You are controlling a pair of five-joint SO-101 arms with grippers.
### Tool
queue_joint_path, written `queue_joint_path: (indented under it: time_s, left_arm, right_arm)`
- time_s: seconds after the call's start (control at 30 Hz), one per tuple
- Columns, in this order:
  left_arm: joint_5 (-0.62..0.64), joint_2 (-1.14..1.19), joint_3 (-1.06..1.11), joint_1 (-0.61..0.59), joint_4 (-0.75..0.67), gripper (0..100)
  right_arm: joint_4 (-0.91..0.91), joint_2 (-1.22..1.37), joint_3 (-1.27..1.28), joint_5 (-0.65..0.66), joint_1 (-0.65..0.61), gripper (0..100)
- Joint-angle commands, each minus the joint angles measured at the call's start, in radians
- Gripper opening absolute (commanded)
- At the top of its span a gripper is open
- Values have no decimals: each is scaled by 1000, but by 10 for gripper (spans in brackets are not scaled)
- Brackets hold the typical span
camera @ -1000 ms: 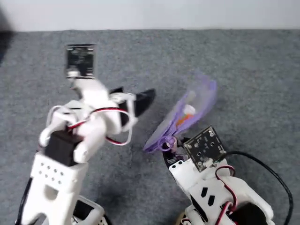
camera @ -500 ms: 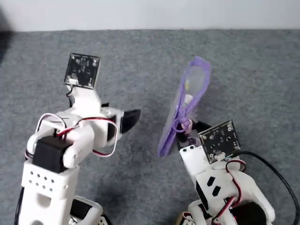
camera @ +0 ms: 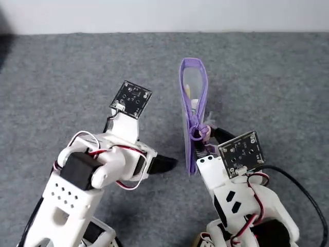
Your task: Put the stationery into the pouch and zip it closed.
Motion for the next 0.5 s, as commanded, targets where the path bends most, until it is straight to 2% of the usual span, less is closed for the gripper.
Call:
queue_joint_path:
  time_s: [0.0,0.2,0.47]
  left_arm:
    - [-15,-25,22,-48,-92,372]
    - [-17,-18,65,-175,-230,372]
    - [68,-17,111,-181,-394,371]
  right_arm:
    - [-16,1,-6,-9,12,7]
    - [-15,1,-6,-6,12,7]
    - [41,-5,-14,-6,7,7]
